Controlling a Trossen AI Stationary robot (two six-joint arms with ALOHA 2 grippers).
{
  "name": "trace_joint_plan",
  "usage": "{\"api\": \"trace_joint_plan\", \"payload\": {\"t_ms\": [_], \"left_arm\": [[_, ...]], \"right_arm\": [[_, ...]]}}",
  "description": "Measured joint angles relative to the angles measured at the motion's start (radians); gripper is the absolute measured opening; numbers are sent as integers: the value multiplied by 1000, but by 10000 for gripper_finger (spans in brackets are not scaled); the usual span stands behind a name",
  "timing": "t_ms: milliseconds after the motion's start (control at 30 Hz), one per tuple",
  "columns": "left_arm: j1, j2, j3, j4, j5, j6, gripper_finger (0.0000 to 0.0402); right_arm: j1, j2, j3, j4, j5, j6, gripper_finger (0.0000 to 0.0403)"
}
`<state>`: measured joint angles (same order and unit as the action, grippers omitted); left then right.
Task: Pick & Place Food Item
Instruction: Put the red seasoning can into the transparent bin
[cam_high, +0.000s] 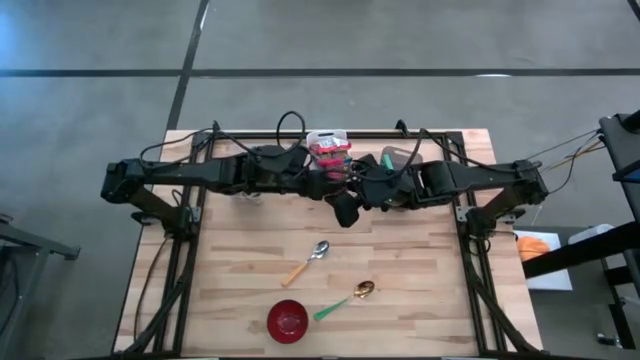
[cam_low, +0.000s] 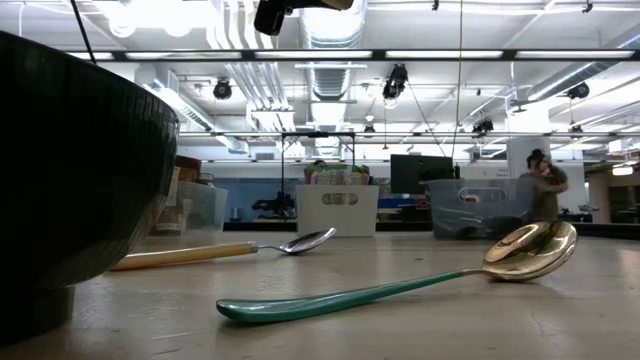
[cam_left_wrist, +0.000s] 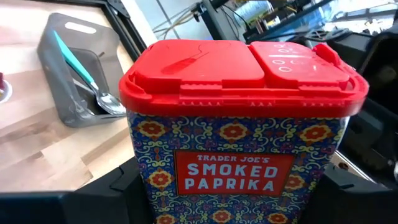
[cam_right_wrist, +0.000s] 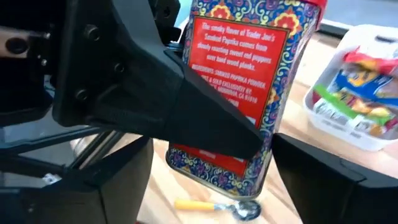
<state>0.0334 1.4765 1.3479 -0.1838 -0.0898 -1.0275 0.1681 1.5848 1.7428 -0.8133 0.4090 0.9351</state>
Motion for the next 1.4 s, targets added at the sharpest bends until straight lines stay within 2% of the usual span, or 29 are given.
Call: {"api": "trace_joint_plan", "payload": {"t_ms": [67,167,433,600,700,833,867,967,1033,1100,1200,1400], "left_arm": [[0,0,0,-2,10,3,264],[0,0,0,-3,19,7,264],[2,2,0,-24,15,-6,264],[2,2,0,-25,20,-16,264],[2,2,-2,-28,25,-8,264],[2,2,-2,-35,37,-8,265],[2,2,-2,-35,41,-8,271],[1,0,-2,-27,54,-16,325],[1,0,-2,-33,53,-16,337],[1,0,-2,-32,53,-4,320],[2,0,-2,-32,54,11,265],[4,0,-2,-32,50,33,264]], "right_arm": [[-6,0,0,0,-26,12,328],[-5,2,-1,-4,-12,27,321],[-6,3,-2,-13,19,38,225],[-5,3,-2,-13,26,42,220],[-4,0,-2,-14,34,46,198],[-4,-2,-1,-21,33,38,191],[-3,-2,-1,-22,32,37,189],[-3,-3,1,-19,24,25,185],[-3,0,0,-21,20,22,185],[-3,0,-1,-20,20,18,186],[-3,-2,0,-19,22,19,188],[-4,-2,0,-21,27,3,190]]}}
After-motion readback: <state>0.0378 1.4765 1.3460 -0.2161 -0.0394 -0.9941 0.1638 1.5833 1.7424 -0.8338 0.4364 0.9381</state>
